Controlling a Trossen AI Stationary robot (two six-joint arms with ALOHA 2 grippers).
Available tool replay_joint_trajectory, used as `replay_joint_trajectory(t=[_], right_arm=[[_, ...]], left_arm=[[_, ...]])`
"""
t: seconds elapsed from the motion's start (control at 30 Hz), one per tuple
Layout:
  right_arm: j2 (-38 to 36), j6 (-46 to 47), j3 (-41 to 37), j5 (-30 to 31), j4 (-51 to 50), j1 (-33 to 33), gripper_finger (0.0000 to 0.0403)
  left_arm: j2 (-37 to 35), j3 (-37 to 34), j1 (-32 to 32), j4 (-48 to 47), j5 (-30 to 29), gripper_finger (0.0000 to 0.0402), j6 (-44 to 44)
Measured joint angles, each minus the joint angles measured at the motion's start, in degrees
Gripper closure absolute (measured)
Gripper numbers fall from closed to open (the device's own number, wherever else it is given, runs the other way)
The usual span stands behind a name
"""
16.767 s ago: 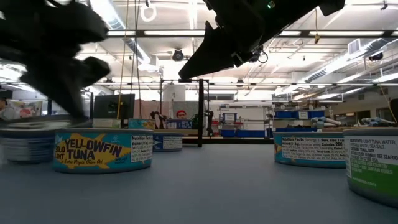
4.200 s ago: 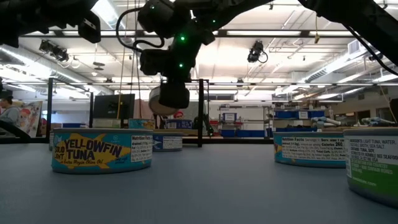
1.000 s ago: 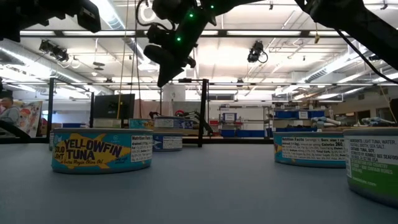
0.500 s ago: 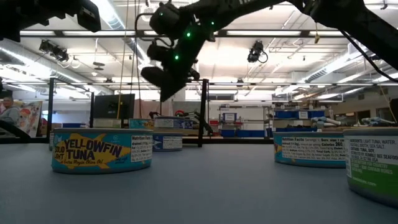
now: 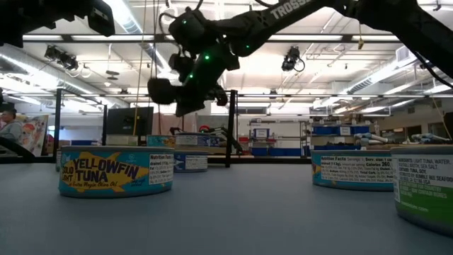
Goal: Stack canned seafood by type on shelf
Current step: Stack the yellow blue tuna can on top of the other yellow blue tuna can on the shelf
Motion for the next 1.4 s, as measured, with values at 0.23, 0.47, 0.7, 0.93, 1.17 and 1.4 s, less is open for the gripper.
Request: replay_joint_trajectory(t=[0.23,0.47,0.7,0.93,1.17,1.4], right_arm=[[-0.01,11.44,-1.19,8.20,5.92,2.82,0.0401],[-0.02,8.96,-1.19,16.16,6.80,5.43,0.0401],[-0.02,8.65,-1.15,14.42,4.90,6.88,0.0402],[-1.31,2.26,-1.04,9.68,-4.77,11.62,0.0402],[-2.12,3.49,-1.15,7.31,-23.65,14.80,0.0402],[-8.00,-7.06,-11.30,-5.26,-9.85,15.17,0.0402]], left_arm=[[0.01,0.00,0.00,0.08,-0.02,0.0398,-0.14],[0.01,0.00,0.00,0.39,-0.02,0.0398,-0.72],[0.01,0.00,0.00,0.32,-0.02,0.0398,-1.68],[0.03,0.00,0.00,-0.74,-0.02,0.0398,-1.87],[0.62,0.02,-0.02,-5.88,-0.52,0.0398,-1.77],[3.02,0.02,0.00,-6.04,-2.93,0.0398,-0.77]])
